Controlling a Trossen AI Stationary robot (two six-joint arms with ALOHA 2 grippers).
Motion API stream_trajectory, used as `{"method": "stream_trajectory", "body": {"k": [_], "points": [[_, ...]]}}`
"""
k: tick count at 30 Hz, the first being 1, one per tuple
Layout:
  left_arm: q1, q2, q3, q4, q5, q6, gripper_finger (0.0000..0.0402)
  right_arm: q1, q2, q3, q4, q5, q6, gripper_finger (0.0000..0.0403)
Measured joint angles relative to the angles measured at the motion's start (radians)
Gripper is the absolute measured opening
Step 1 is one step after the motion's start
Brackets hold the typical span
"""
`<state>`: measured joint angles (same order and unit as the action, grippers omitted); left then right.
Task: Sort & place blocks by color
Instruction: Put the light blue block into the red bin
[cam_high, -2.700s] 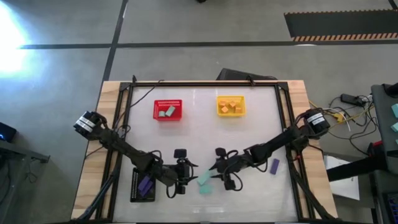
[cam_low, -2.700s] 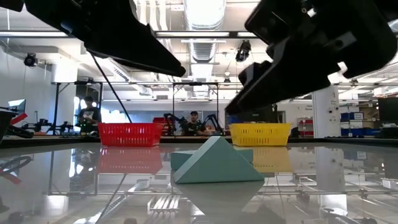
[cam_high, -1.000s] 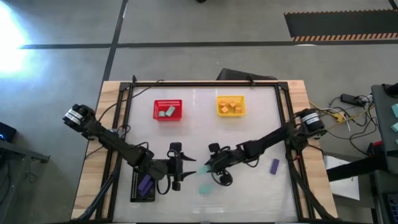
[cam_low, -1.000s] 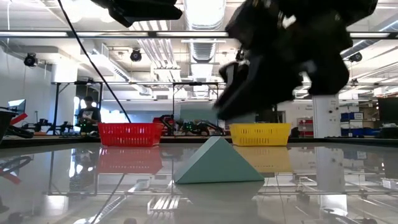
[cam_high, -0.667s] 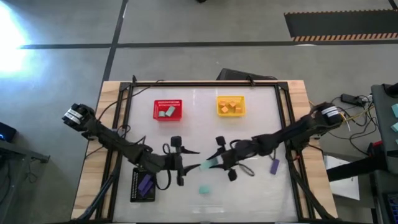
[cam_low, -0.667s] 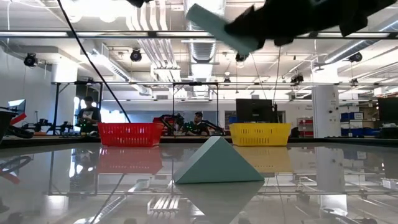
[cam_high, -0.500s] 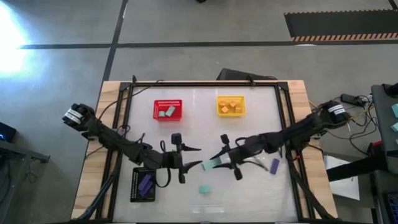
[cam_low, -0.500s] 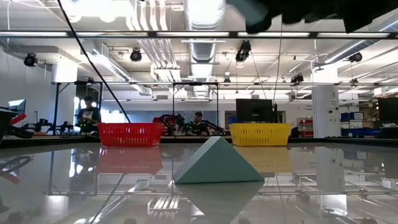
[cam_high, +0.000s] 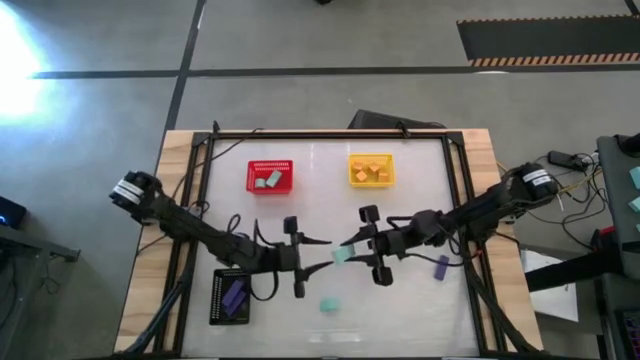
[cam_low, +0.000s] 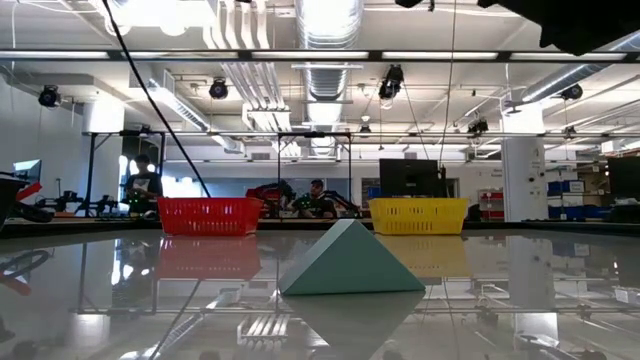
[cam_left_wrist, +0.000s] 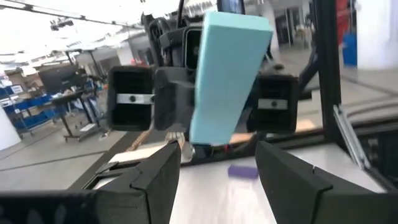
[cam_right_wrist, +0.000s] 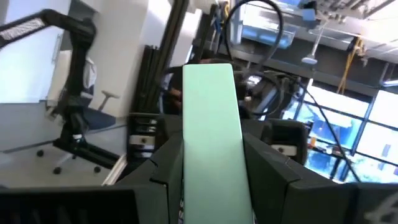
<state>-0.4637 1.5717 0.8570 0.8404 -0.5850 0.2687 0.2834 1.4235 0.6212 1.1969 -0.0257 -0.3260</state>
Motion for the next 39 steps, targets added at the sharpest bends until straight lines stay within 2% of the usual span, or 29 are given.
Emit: {"method": "stream_trajectory", "body": {"k": [6, 14, 17, 26, 29, 33, 35, 39], "points": [[0.014, 0.079, 0.000, 0.221, 0.006, 0.000, 0.0193, -0.013, 0.034, 0.012, -0.003, 0.002, 0.018, 0.0119], [0.028, 0.118, 0.013, 0.311, 0.045, 0.000, 0.0193, -0.023, 0.033, 0.013, -0.002, -0.001, 0.039, 0.0119], [0.034, 0.119, 0.029, 0.316, 0.087, 0.001, 0.0193, -0.026, 0.035, 0.013, -0.014, 0.004, 0.043, 0.0119], [0.039, 0.119, 0.038, 0.324, 0.095, 0.010, 0.0191, -0.029, 0.035, 0.013, -0.016, 0.003, 0.049, 0.0119], [0.039, 0.119, 0.038, 0.324, 0.095, 0.010, 0.0172, -0.029, 0.035, 0.013, -0.019, 0.003, 0.047, 0.0119], [0.039, 0.119, 0.037, 0.325, 0.086, 0.022, 0.0127, -0.029, 0.035, 0.013, -0.020, 0.011, 0.054, 0.0119], [0.040, 0.119, 0.037, 0.327, 0.077, 0.022, 0.0122, -0.029, 0.035, 0.013, -0.021, 0.026, 0.065, 0.0119], [0.040, 0.119, 0.036, 0.319, 0.050, 0.004, 0.0122, -0.029, 0.035, 0.013, -0.047, 0.053, 0.054, 0.0170]]}}
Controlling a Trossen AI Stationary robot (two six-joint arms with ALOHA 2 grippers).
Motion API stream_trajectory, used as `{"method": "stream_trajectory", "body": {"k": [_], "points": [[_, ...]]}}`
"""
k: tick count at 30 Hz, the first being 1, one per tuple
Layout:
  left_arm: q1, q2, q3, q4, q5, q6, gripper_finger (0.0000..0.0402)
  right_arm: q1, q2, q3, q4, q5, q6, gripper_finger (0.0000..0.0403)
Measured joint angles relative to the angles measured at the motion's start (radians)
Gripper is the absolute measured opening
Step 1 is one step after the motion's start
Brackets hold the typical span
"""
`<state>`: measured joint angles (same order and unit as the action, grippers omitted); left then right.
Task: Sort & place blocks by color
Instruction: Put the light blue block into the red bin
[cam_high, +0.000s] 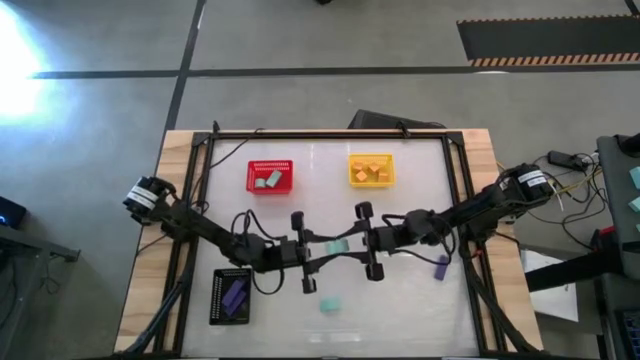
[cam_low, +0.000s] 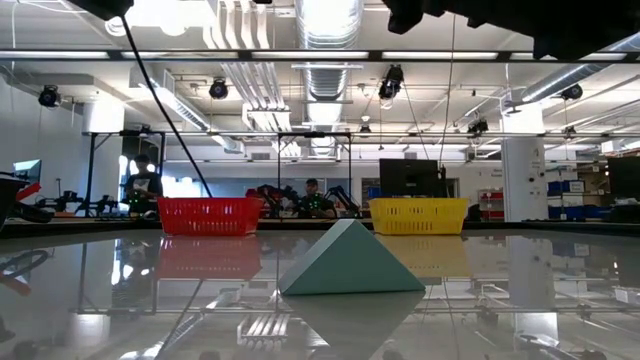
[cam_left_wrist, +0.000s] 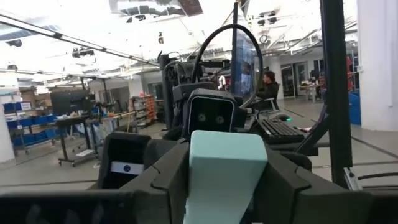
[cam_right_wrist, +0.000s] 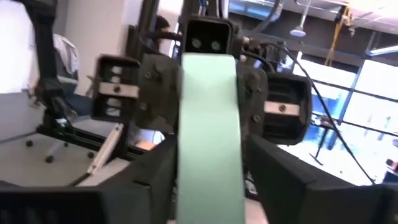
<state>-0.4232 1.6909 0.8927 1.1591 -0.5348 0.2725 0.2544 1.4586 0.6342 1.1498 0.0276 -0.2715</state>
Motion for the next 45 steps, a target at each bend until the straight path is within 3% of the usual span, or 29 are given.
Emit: {"method": "stream_trajectory", "body": {"k": [5, 10, 15, 20, 25, 29, 34, 39, 45], "points": [[0.000, -0.002, 0.000, -0.017, -0.069, 0.000, 0.0122, 0.000, -0.022, 0.000, -0.064, 0.084, -0.004, 0.0237], [0.007, -0.055, -0.001, -0.191, -0.218, -0.005, 0.0122, -0.001, -0.092, 0.000, -0.244, 0.213, -0.004, 0.0264], [0.045, -0.156, 0.007, -0.482, -0.277, -0.065, 0.0122, 0.000, -0.204, 0.000, -0.475, 0.316, 0.022, 0.0263], [0.153, -0.289, 0.007, -0.905, -0.277, -0.243, 0.0122, 0.000, -0.315, 0.000, -0.682, 0.325, 0.101, 0.0249], [0.360, -0.377, 0.045, -1.357, -0.177, -0.435, 0.0122, 0.000, -0.384, 0.000, -0.794, 0.325, 0.155, 0.0238], [0.576, -0.373, 0.092, -1.597, -0.003, -0.449, 0.0122, 0.000, -0.390, 0.000, -0.803, 0.325, 0.157, 0.0233], [0.820, -0.305, 0.157, -1.777, 0.245, -0.374, 0.0122, 0.000, -0.366, 0.000, -0.802, 0.323, 0.157, 0.0233], [0.950, -0.189, 0.208, -1.884, 0.278, -0.254, 0.0122, 0.000, -0.349, 0.000, -0.794, 0.324, 0.145, 0.0233], [0.982, -0.064, 0.227, -1.962, 0.361, -0.126, 0.0122, 0.000, -0.351, 0.000, -0.798, 0.324, 0.142, 0.0235]]}}
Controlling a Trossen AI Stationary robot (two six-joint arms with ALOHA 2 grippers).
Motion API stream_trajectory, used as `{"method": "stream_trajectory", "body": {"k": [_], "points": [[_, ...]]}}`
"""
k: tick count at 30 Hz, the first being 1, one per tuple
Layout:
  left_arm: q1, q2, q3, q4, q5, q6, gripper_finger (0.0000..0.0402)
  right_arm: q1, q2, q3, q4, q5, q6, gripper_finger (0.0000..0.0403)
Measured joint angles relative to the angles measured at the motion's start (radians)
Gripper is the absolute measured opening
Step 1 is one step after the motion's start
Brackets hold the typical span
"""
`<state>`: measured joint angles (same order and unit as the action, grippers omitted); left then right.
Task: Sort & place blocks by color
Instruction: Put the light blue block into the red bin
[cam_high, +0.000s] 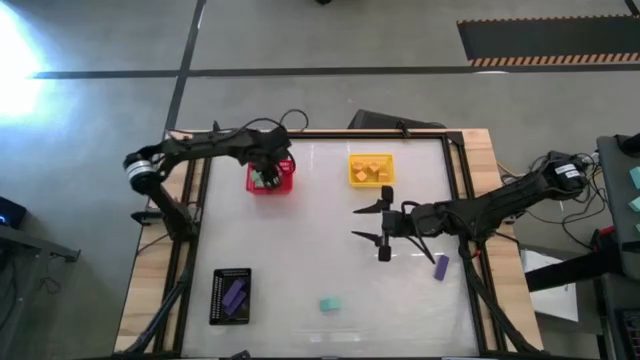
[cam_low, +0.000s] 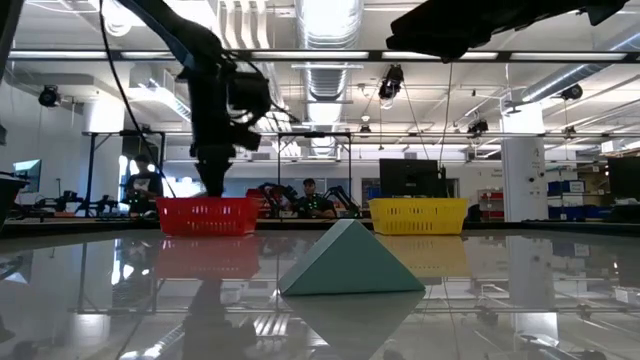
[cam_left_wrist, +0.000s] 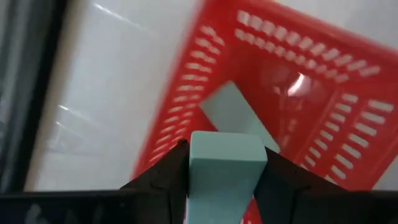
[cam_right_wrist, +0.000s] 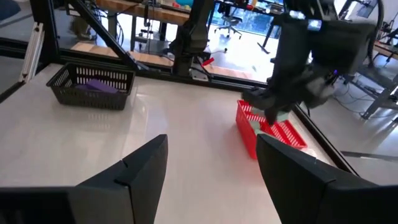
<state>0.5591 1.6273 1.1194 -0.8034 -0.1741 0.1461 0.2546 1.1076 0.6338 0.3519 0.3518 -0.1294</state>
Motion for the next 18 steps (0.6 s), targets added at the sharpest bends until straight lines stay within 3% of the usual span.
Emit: {"method": "stream_trajectory", "body": {"k": [7, 13, 18], "points": [[0.000, 0.072, -0.003, -0.016, -0.002, 0.027, 0.0123, 0.000, 0.001, 0.000, -0.003, 0.000, -0.002, 0.0237], [0.000, 0.064, -0.003, 0.010, -0.018, 0.035, 0.0178, 0.000, 0.001, 0.000, -0.003, 0.000, -0.002, 0.0236], [-0.004, 0.062, 0.003, 0.010, -0.020, 0.045, 0.0190, 0.000, 0.001, 0.000, -0.004, 0.000, -0.002, 0.0236]]}}
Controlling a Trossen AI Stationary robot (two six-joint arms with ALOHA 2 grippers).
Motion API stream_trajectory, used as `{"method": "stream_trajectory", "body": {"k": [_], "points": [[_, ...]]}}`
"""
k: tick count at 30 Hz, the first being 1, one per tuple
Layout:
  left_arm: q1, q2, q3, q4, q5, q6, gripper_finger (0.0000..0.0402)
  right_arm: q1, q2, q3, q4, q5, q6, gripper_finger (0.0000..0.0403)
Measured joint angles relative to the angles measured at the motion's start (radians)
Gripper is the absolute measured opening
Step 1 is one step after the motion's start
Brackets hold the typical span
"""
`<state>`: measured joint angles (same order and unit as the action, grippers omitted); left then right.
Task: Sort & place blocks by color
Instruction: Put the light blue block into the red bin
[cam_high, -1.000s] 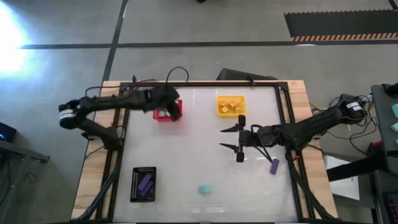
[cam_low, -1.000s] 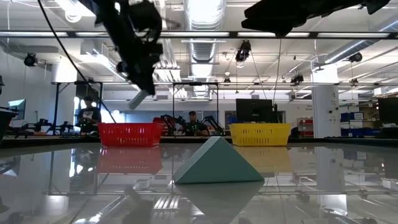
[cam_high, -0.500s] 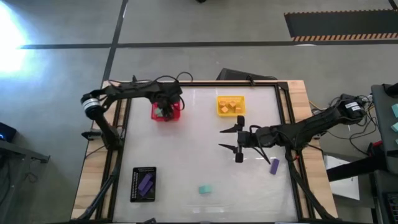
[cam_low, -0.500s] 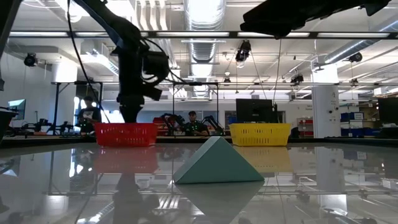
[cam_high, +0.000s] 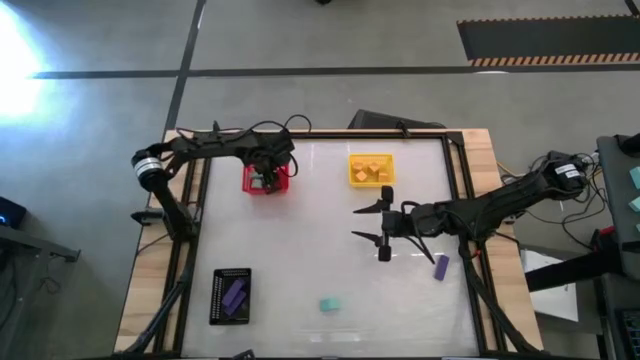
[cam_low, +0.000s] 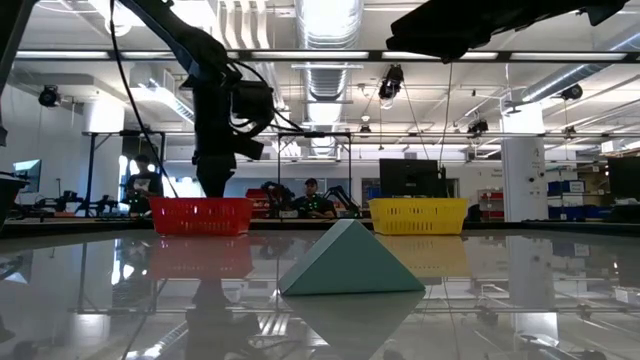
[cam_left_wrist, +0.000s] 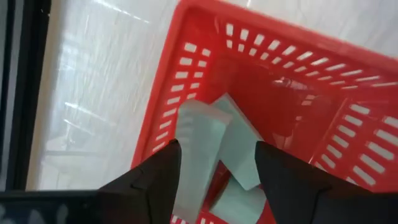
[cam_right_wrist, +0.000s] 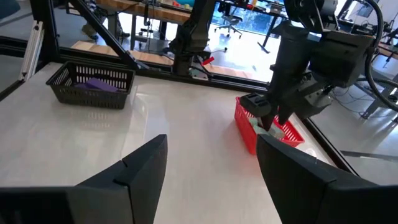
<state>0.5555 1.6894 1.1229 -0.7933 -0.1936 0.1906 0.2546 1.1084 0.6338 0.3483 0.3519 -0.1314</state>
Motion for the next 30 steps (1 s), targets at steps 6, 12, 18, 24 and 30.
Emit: {"method": "stream_trajectory", "body": {"k": [6, 12, 18, 24, 30], "points": [[-0.055, -0.049, 0.014, -0.001, -0.002, -0.042, 0.0192, 0.000, 0.000, 0.000, -0.012, 0.000, 0.008, 0.0234], [-0.191, -0.185, 0.011, 0.032, -0.006, -0.152, 0.0193, 0.000, 0.000, 0.000, -0.041, 0.028, 0.036, 0.0233], [-0.413, -0.332, -0.063, 0.289, -0.026, -0.263, 0.0194, 0.000, 0.000, 0.000, -0.045, 0.043, 0.097, 0.0231], [-0.631, -0.416, -0.165, 0.617, -0.128, -0.283, 0.0194, 0.002, 0.008, 0.000, -0.123, 0.041, 0.297, 0.0228], [-0.757, -0.434, -0.238, 0.871, -0.146, -0.278, 0.0194, 0.025, 0.076, -0.001, -0.234, 0.019, 0.598, 0.0228]]}}
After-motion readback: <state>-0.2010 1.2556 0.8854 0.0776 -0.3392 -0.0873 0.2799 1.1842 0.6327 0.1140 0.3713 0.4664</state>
